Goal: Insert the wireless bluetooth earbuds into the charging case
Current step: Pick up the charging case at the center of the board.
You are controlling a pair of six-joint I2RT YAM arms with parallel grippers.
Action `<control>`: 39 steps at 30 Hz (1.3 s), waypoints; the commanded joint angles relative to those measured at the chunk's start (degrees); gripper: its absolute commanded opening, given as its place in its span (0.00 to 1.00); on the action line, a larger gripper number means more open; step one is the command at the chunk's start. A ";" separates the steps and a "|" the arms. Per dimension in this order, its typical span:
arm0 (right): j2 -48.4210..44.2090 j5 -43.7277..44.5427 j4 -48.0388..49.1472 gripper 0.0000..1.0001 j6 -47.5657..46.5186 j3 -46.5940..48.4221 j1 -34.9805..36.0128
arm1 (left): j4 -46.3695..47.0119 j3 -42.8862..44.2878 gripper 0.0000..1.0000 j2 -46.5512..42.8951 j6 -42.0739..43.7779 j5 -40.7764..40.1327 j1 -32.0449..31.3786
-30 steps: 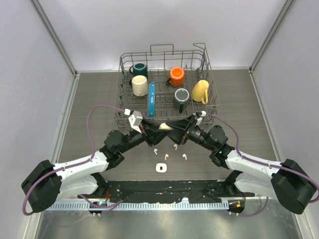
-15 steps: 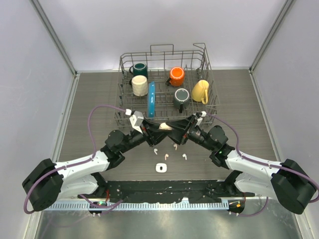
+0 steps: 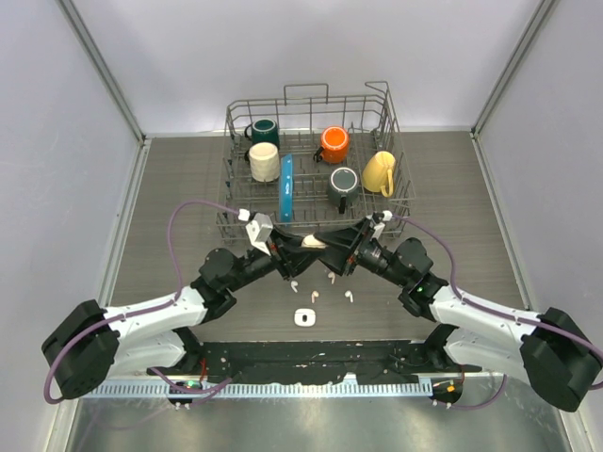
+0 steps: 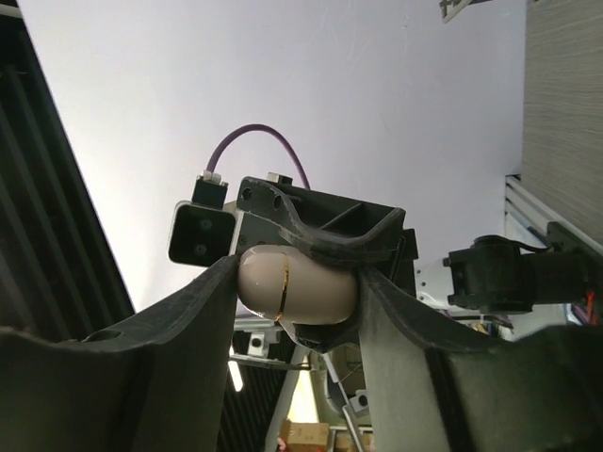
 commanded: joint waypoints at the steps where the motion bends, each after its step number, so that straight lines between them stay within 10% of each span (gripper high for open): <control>1: -4.28 1.26 -9.11 0.58 -8.49 2.83 0.30 | 7.89 -1.82 0.00 -2.97 3.25 -3.58 -0.03; 18: -12.29 4.79 -51.75 0.73 -45.06 21.37 0.30 | 0.12 -7.27 0.00 -16.76 15.02 2.04 0.06; 24: -9.40 -0.31 -57.48 0.73 -53.76 27.62 0.30 | -19.50 -3.49 0.00 -23.62 26.02 2.75 -0.03; 39: -4.73 -4.19 -58.18 0.72 -58.35 32.28 3.99 | -11.35 -4.63 0.00 -20.73 23.91 0.46 0.06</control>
